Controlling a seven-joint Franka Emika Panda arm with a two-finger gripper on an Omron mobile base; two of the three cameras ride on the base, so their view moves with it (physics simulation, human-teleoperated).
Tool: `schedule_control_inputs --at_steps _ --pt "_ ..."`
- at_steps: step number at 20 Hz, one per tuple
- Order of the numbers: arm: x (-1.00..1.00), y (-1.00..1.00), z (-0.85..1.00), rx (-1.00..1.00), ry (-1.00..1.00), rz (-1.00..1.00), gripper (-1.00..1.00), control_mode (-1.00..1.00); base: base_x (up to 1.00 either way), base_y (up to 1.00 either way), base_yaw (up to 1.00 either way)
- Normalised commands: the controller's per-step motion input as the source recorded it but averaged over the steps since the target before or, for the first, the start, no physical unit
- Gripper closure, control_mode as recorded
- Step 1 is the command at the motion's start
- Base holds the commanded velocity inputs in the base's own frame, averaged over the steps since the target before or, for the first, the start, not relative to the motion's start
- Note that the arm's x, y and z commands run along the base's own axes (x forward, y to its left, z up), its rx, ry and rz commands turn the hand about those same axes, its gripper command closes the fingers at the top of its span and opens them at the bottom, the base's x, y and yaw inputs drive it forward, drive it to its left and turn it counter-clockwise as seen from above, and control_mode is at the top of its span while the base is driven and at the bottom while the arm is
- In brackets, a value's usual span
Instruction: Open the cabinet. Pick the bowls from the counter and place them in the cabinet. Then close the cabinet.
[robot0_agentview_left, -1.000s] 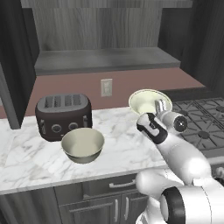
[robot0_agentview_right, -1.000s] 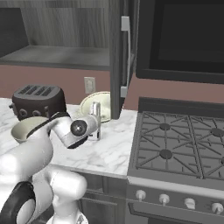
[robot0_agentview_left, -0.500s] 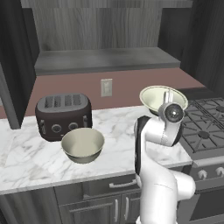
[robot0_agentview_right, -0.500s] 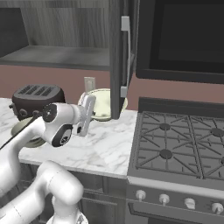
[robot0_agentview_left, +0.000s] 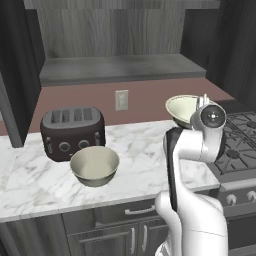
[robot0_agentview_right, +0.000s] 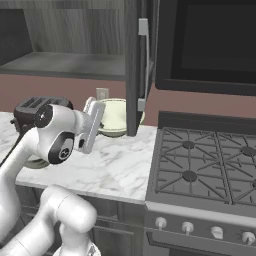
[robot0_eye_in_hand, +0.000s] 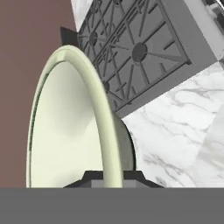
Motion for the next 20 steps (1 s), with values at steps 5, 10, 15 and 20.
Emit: schedule_control_inputs --at_steps 5,10,15,20 --pt "-0.46 0.0 0.34 0.0 0.0 0.11 1.0 -1.0 0.0 0.0 0.0" --pt "-0.38 0.0 0.38 0.0 0.0 0.11 1.0 -1.0 0.0 0.0 0.0" --pt "-0.43 0.02 0.45 0.0 0.0 0.09 1.0 -1.0 0.0 0.0 0.0" --pt "-0.33 0.0 0.46 0.0 0.0 0.09 1.0 -1.0 0.0 0.0 0.0"
